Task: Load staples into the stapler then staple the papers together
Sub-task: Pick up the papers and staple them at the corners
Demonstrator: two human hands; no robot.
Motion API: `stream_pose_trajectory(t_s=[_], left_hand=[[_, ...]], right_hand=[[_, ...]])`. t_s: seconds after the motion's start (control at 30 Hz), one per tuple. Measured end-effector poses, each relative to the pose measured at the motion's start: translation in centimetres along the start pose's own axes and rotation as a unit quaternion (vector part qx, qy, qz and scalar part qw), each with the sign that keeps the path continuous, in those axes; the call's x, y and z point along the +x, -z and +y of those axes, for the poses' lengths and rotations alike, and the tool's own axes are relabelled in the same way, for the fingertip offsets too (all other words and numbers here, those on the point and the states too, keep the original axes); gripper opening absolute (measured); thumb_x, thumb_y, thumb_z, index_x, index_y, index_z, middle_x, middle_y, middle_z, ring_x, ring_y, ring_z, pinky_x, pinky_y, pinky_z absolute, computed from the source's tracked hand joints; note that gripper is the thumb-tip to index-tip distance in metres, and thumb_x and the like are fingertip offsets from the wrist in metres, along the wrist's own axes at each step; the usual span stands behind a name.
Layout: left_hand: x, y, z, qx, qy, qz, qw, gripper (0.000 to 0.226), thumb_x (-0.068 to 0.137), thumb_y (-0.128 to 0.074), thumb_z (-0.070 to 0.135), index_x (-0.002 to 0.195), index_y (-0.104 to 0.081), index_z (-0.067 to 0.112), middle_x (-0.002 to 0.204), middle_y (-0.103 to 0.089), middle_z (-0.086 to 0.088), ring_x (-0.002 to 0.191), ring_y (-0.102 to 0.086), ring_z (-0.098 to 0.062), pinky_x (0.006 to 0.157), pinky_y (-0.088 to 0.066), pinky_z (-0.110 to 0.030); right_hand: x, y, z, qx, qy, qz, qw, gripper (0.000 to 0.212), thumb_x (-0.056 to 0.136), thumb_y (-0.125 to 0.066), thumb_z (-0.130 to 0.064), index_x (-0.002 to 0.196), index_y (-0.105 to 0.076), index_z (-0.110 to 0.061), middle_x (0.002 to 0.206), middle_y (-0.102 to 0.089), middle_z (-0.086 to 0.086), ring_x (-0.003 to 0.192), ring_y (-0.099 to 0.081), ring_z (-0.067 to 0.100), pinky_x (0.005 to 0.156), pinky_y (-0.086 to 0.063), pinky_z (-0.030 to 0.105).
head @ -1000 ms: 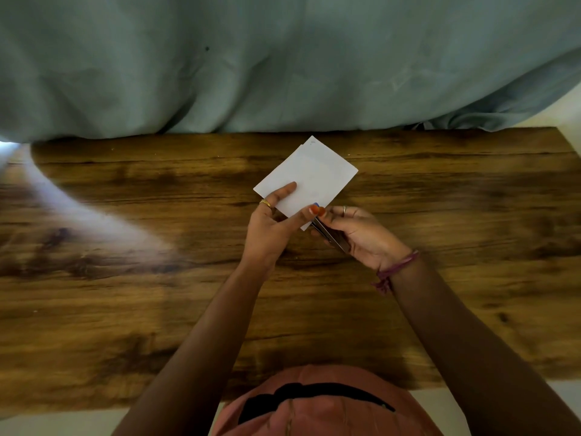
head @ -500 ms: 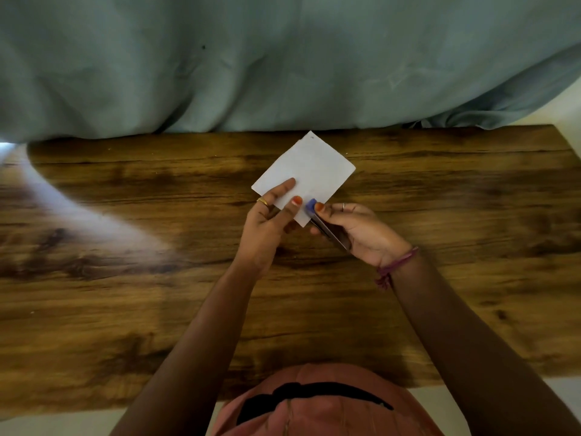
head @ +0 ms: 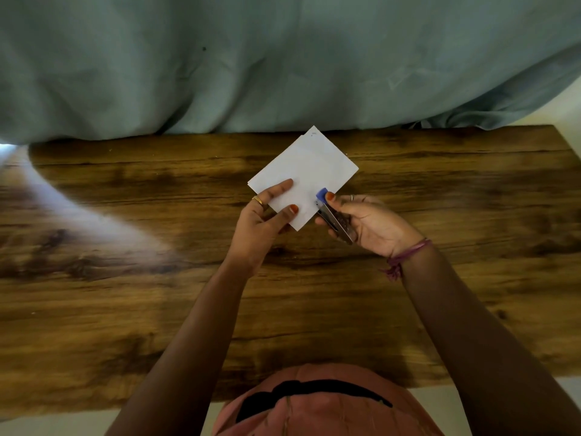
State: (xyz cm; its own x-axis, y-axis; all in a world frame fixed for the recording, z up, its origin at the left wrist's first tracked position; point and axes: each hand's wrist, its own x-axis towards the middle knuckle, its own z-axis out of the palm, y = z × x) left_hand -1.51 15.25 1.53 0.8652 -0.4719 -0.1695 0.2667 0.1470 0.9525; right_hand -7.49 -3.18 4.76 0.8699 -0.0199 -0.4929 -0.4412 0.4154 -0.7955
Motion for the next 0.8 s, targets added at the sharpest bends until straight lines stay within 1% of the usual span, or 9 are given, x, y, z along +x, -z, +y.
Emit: stream_pose_trajectory(t_s=[0.17,0.3,0.43,0.5,0.57,0.6,0.63,0.73,0.8], left_hand=[[0.1,0.1,0.2,0.015,-0.014,0.004,1.000,0.041,0.086,-0.067,0.007,0.119,-0.064,0.031,0.138,-0.051,-0.004,0.113,-0.062,-0.023,0.076,-0.058,-0.032],[0.1,0.0,0.5,0.030,-0.026,0.006,0.999,0.041,0.086,-0.067,0.007,0.116,-0.065,0.035,0.135,-0.050,0.000,0.109,-0.064,-0.019,0.073,-0.058,-0.027],[0.0,-0.1,0.6,0.038,-0.030,0.001,0.999,0.041,0.087,-0.065,0.006,0.116,-0.064,0.035,0.135,-0.050,0.001,0.106,-0.065,-0.015,0.073,-0.057,-0.026],[-0.1,-0.1,0.6,0.039,-0.032,-0.003,0.999,0.042,0.088,-0.065,0.005,0.116,-0.063,0.036,0.134,-0.050,0.002,0.106,-0.065,-0.014,0.074,-0.058,-0.026],[-0.1,-0.1,0.6,0.054,-0.045,-0.007,0.997,0.043,0.088,-0.064,0.005,0.116,-0.063,0.038,0.132,-0.050,0.005,0.104,-0.066,-0.010,0.073,-0.058,-0.026],[-0.1,-0.1,0.7,0.062,-0.052,-0.009,0.997,0.044,0.088,-0.064,0.005,0.116,-0.062,0.038,0.130,-0.050,0.007,0.102,-0.066,-0.008,0.073,-0.058,-0.026],[-0.1,-0.2,0.8,0.068,-0.055,-0.009,0.996,0.044,0.088,-0.064,0.005,0.116,-0.062,0.039,0.129,-0.050,0.009,0.101,-0.066,-0.007,0.072,-0.058,-0.026],[0.1,-0.1,0.9,0.054,-0.053,-0.008,0.997,0.044,0.088,-0.064,0.004,0.117,-0.063,0.036,0.131,-0.051,0.006,0.101,-0.066,-0.008,0.073,-0.058,-0.026],[0.2,0.0,1.0,0.033,-0.051,-0.010,0.998,0.043,0.087,-0.064,0.003,0.117,-0.064,0.034,0.133,-0.051,0.003,0.102,-0.067,-0.011,0.074,-0.058,-0.026]], right_hand=[[0.1,-0.4,0.1,0.001,0.004,0.019,1.000,0.037,0.074,-0.068,-0.025,0.105,-0.064,-0.005,0.079,-0.074,0.005,0.068,-0.071,0.011,0.055,-0.054,0.020],[0.3,-0.6,0.4,-0.001,0.014,0.040,0.999,0.022,0.086,-0.062,-0.021,0.103,-0.065,-0.008,0.078,-0.074,0.001,0.067,-0.070,0.009,0.052,-0.052,0.018],[0.6,-0.9,0.7,-0.034,0.037,0.069,0.996,0.016,0.083,-0.064,-0.021,0.096,-0.068,-0.013,0.079,-0.073,0.000,0.066,-0.069,0.007,0.049,-0.050,0.014],[0.8,-1.0,0.9,-0.054,0.046,0.092,0.993,0.013,0.082,-0.066,-0.021,0.092,-0.068,-0.014,0.083,-0.073,0.001,0.067,-0.069,0.008,0.053,-0.051,0.016],[1.0,-1.1,1.2,-0.065,0.055,0.114,0.990,0.011,0.083,-0.066,-0.021,0.091,-0.069,-0.014,0.086,-0.072,0.002,0.069,-0.069,0.010,0.063,-0.050,0.021],[1.0,-1.1,1.3,-0.065,0.058,0.118,0.989,0.012,0.083,-0.067,-0.022,0.091,-0.069,-0.014,0.087,-0.072,0.002,0.070,-0.068,0.010,0.065,-0.049,0.022],[0.9,-1.2,1.3,-0.060,0.059,0.118,0.989,0.014,0.081,-0.068,-0.022,0.092,-0.070,-0.013,0.086,-0.072,0.002,0.069,-0.069,0.011,0.062,-0.049,0.021],[0.6,-1.2,1.0,-0.032,0.049,0.102,0.993,0.033,0.070,-0.072,-0.027,0.098,-0.070,-0.010,0.085,-0.074,0.002,0.071,-0.070,0.011,0.051,-0.051,0.016],[0.4,-1.0,0.8,0.003,0.048,0.078,0.996,0.031,0.068,-0.073,-0.028,0.095,-0.071,-0.011,0.083,-0.075,0.003,0.070,-0.071,0.012,0.049,-0.050,0.016]])
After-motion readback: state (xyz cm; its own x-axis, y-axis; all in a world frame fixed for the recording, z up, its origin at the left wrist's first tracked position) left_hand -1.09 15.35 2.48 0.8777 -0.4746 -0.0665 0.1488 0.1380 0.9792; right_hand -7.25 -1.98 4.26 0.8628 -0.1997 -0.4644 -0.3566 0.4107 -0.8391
